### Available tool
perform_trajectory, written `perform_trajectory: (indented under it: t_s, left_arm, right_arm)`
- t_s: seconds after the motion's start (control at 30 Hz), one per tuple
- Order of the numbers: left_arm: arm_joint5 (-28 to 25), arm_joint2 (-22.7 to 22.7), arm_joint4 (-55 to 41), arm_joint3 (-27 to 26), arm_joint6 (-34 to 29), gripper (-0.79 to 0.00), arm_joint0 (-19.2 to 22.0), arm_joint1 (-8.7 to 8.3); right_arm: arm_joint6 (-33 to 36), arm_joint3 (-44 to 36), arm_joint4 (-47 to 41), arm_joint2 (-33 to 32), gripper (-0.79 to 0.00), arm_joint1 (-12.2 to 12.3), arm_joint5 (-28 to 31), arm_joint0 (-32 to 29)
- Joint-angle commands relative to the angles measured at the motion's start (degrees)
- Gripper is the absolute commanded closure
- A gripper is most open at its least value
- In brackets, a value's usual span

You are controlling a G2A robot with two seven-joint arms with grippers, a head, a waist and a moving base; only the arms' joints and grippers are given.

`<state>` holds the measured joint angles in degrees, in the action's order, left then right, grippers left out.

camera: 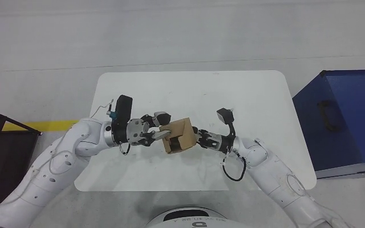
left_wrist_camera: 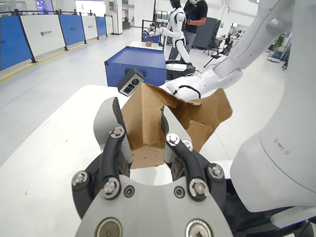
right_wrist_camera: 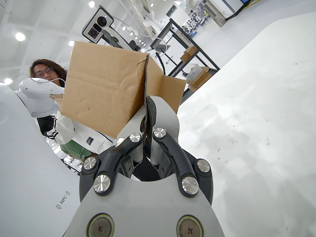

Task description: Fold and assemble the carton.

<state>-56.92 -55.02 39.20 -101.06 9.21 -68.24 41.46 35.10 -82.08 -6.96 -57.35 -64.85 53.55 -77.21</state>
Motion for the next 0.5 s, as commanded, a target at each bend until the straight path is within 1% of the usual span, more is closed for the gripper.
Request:
perform_trajectory:
  t_s: [0.0, 0.03, 0.07, 0.13, 0.17, 0.2, 0.33, 0.4, 0.47]
  left_arm:
    - [-0.2, -1.1, -1.6, -0.2, 1.4, -0.348, -0.4, 0.07]
    - [-0.5, -1.4, -2.2, -0.3, 1.7, -0.385, -0.5, 0.08]
    - [-1.1, -2.0, -2.9, -0.7, 1.9, -0.514, -0.8, 0.06]
    - [-1.1, -2.2, -3.5, -2.1, 1.2, -0.696, -1.2, -0.02]
    - [-1.1, -2.0, -3.9, -2.8, 0.8, -0.763, -1.4, -0.09]
    - [-1.1, -1.9, -4.0, -3.2, 0.3, -0.785, -1.3, -0.19]
    - [-1.1, -1.5, -2.5, -4.2, -2.4, -0.785, -0.7, -0.54]
    - [-1.1, -1.3, 0.0, -4.5, -3.8, -0.785, -0.3, -0.61]
    - [-1.1, -1.3, 2.0, -5.0, -3.6, -0.785, 0.2, -0.44]
  right_arm:
    - [-0.3, 0.2, -0.1, 0.0, 0.000, 0.0, 0.0, 0.2]
    - [-0.4, 0.3, -0.1, 0.0, 0.000, 0.0, 0.0, 0.2]
    - [-0.7, 0.5, -0.2, 0.0, 0.000, 0.0, 0.0, 0.3]
    - [-1.2, 0.9, -0.4, 0.0, 0.000, -0.1, 0.1, 0.5]
    - [-1.5, 1.2, -0.5, 0.0, 0.000, -0.1, 0.1, 0.6]
    - [-1.7, 1.4, -0.7, 0.1, 0.000, -0.1, 0.2, 0.7]
    - [-2.3, 2.5, -1.4, 0.4, 0.000, -0.3, 0.5, 1.2]
    - [-2.6, 3.0, -1.5, 0.7, 0.000, -0.4, 0.7, 1.5]
    - [-2.8, 3.2, -1.6, 0.8, 0.000, -0.5, 0.8, 1.6]
